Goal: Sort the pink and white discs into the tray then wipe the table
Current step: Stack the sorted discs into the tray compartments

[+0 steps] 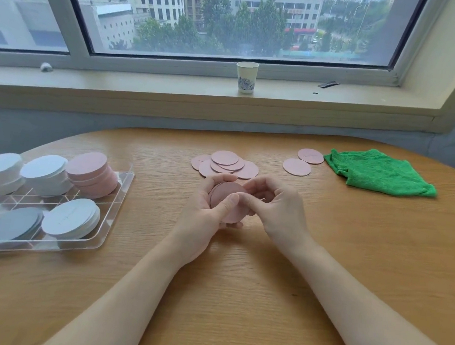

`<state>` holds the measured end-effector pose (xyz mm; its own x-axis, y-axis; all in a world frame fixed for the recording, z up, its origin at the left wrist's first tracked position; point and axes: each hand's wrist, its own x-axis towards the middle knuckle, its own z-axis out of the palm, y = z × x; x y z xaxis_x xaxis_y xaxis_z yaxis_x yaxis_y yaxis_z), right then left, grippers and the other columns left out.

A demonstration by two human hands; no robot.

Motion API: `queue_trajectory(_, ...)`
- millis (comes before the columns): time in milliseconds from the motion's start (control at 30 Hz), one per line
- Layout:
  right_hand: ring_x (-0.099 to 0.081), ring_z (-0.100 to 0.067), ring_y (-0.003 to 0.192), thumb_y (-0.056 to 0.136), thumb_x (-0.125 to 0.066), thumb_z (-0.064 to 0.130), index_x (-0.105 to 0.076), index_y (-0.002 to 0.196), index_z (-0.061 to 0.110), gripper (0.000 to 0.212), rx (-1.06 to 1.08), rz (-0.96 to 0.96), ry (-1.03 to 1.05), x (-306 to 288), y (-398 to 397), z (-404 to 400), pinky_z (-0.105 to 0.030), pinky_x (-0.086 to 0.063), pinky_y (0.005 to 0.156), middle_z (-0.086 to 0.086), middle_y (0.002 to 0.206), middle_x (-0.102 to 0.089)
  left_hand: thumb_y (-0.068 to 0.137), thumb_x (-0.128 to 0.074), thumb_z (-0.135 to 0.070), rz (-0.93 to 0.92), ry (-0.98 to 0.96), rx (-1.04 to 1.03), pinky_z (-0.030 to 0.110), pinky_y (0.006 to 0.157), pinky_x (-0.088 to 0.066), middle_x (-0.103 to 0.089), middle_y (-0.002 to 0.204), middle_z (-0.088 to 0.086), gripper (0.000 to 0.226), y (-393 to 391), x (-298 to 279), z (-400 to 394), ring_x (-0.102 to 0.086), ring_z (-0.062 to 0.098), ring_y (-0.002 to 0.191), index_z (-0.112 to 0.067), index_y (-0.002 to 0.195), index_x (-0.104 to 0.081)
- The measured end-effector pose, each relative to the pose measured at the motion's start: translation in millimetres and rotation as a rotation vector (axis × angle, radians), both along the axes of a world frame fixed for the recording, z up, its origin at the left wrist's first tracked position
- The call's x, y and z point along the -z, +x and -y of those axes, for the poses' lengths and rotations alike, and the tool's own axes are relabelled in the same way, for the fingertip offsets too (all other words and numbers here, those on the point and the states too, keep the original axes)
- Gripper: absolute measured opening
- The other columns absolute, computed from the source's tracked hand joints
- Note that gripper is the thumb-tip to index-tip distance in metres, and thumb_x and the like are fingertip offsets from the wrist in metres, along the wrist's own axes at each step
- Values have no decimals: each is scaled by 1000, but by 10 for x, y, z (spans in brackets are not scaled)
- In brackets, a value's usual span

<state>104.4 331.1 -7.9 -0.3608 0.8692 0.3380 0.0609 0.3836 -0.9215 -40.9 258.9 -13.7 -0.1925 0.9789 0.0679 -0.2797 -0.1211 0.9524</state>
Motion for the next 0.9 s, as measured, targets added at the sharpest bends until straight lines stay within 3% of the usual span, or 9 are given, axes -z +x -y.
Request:
queue_trajectory(100,-64,-12,62,77,-87,19,-78,83,19,10,21,25,12,-11,-26,-18,-20,-49,62,2,74,-73,101,-58,3,27,13,67,39,72,-59,-69,121,16,38,-51,34,6,-72,36,101,-14,135,-54)
queue_trajectory(200,-55,-6,57,82,-83,20,-78,81,25,7,-19,32,-24,-20,-44,-116,-20,-46,60,10,68,-71,103,-51,8,26,-4,68,39,73,-59,-70,116,16,38,-145,47,33,-72,39,100,-14,134,-54)
queue_trajectory(333,-61,0,70,87,-79,31,-78,92,22,10,66,203,76,-7,-175,-465,-13,-44,71,12,79,-73,104,-49,7,61,-40,-16,34,68,-61,-68,120,22,37,-445,-6,105,-73,41,102,-19,130,-57)
queue_trajectory(467,-61,-14,96,90,-73,42,-75,108,16,31,158,426,214,58,-423,-898,-28,-46,89,2,101,-72,103,-50,7,58,-80,-106,35,69,-62,-59,134,31,38,-688,-6,102,-74,38,100,-20,129,-58)
queue_trajectory(600,-48,-27,129,89,-60,65,-66,128,18,61,225,702,191,32,-754,-1190,-41,-34,108,-4,133,-61,103,-51,7,58,-91,-123,38,69,-62,-54,137,34,37,-733,11,4,-74,40,100,-19,129,-59)
queue_trajectory(733,-42,-29,127,78,-61,78,-67,118,23,68,221,927,108,18,-955,-1279,-37,-27,90,-3,130,-57,103,-51,7,39,-94,-121,36,68,-61,-56,134,34,37,-729,25,-61,-74,40,100,-19,128,-59)
queue_trajectory(900,-46,-25,127,67,-77,70,-63,123,27,72,230,768,37,54,-963,-1295,-36,-26,89,2,128,-60,103,-51,7,27,-90,-122,34,65,-60,-59,129,35,37,-714,29,-77,-74,39,99,-19,129,-59)
